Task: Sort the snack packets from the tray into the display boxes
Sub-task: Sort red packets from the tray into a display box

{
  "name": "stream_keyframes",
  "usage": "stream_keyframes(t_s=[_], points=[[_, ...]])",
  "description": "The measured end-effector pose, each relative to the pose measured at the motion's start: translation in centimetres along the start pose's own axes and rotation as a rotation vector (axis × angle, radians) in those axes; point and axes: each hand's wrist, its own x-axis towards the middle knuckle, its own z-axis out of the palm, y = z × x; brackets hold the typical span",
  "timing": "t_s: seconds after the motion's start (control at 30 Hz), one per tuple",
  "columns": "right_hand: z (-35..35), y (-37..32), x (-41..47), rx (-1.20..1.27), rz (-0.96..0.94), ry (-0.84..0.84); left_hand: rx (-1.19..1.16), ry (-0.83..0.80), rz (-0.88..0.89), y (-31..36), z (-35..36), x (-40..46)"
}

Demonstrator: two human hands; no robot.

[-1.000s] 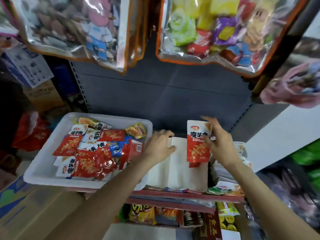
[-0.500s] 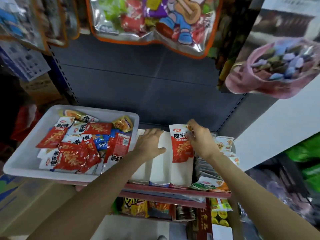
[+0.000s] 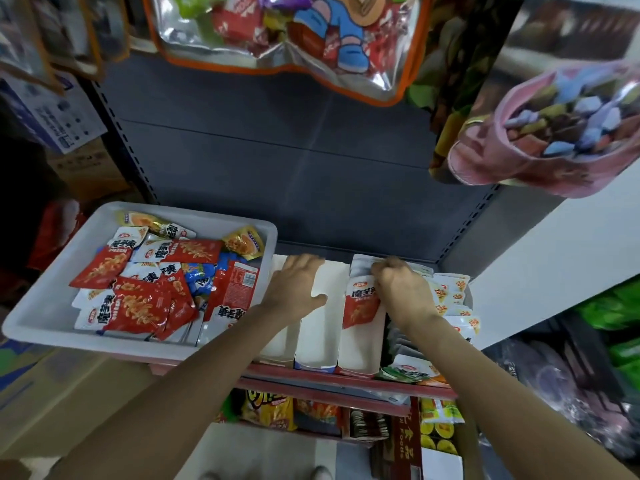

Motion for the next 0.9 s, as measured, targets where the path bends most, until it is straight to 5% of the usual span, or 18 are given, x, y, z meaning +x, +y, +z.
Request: stream_keyframes(t_s=[0.37,0.57,0.9], points=[[0.8,-0.4,0.6,-0.084,0.051,0.045,0.0,-0.02,0.027,-0.4,-0.3,0.0],[-1.1,-2.7,0.3,0.16,-0.031,0.156,-0.094,0.066,0.042,-1.0,-1.4,-0.7],[1.1,-16.8,3.6,0.575,-0.319,-0.076,-0.263,0.257,-0.234,-11.9,-6.0,-6.7]])
